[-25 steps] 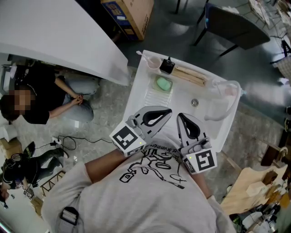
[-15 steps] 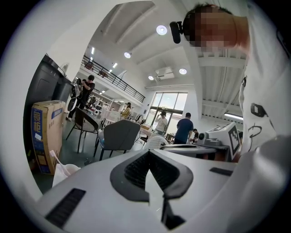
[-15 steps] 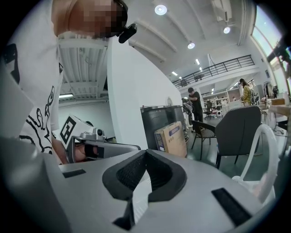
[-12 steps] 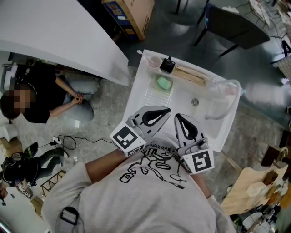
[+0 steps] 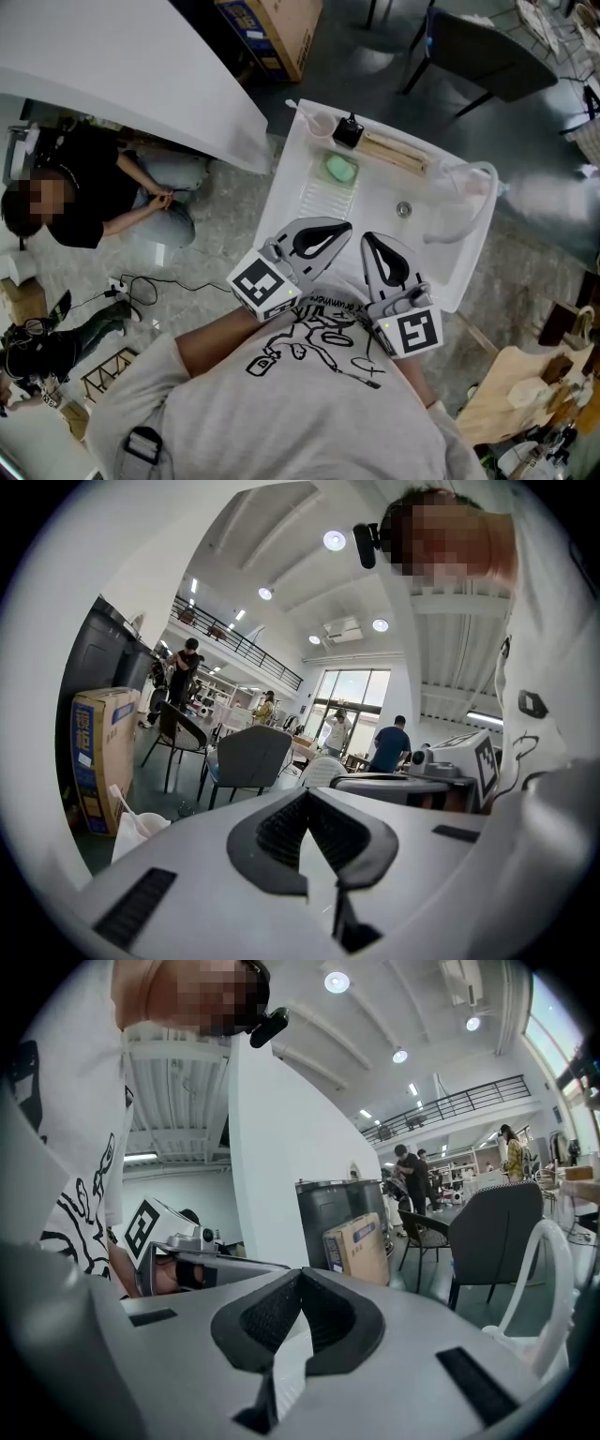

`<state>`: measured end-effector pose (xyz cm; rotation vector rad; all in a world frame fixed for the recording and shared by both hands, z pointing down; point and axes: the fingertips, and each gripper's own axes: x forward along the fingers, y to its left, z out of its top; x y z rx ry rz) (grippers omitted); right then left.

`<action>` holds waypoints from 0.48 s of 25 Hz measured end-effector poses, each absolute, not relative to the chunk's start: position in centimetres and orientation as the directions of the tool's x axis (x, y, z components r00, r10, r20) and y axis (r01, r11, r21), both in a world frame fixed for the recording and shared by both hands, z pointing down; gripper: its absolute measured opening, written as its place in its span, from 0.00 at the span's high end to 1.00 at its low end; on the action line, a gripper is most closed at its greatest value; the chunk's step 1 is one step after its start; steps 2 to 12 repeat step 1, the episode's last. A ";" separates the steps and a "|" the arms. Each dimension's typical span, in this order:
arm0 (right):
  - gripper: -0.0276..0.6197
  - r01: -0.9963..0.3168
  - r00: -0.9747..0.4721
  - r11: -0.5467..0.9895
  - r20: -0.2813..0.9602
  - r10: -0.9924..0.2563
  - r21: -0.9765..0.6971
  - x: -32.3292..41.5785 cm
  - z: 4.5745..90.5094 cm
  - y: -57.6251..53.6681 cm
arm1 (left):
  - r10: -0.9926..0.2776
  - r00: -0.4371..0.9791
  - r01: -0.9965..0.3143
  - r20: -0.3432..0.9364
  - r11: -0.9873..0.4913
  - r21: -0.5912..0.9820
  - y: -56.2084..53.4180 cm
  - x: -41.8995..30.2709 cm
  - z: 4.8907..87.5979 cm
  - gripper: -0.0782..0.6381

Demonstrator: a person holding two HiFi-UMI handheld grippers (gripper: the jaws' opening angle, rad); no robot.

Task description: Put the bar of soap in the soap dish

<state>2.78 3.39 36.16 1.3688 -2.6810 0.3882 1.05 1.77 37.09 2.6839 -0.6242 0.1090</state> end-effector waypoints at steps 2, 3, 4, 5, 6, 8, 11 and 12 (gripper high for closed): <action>0.92 -0.808 -0.589 0.562 0.207 -0.781 -0.179 2.8 36.1 3.4 | -0.411 0.897 -0.441 0.160 -0.828 0.347 1.8 1.0 37.0 0.89; 0.92 -0.808 -0.589 0.562 0.207 -0.781 -0.179 2.8 36.1 3.4 | -0.411 0.897 -0.441 0.160 -0.828 0.347 1.8 1.0 37.0 0.89; 0.92 -0.808 -0.589 0.562 0.207 -0.781 -0.179 2.8 36.1 3.4 | -0.411 0.897 -0.441 0.160 -0.828 0.347 1.8 1.0 37.0 0.89; 0.92 -0.808 -0.589 0.562 0.207 -0.781 -0.179 2.8 36.1 3.4 | -0.411 0.897 -0.441 0.160 -0.828 0.347 1.8 1.0 37.0 0.89; 0.92 -0.808 -0.589 0.562 0.207 -0.781 -0.179 2.8 36.1 3.4 | -0.411 0.897 -0.441 0.160 -0.828 0.347 1.8 1.0 37.0 0.89; 0.92 -0.808 -0.589 0.562 0.207 -0.781 -0.179 2.8 36.1 3.4 | -0.411 0.897 -0.441 0.160 -0.828 0.347 1.8 1.0 37.0 0.89; 0.92 -0.808 -0.589 0.562 0.207 -0.781 -0.179 2.8 36.1 3.4 | -0.411 0.897 -0.441 0.160 -0.828 0.347 1.8 1.0 37.0 0.89; 0.92 -0.808 -0.589 0.562 0.207 -0.781 -0.179 2.8 36.1 3.4 | -0.411 0.897 -0.441 0.160 -0.828 0.347 1.8 1.0 37.0 0.89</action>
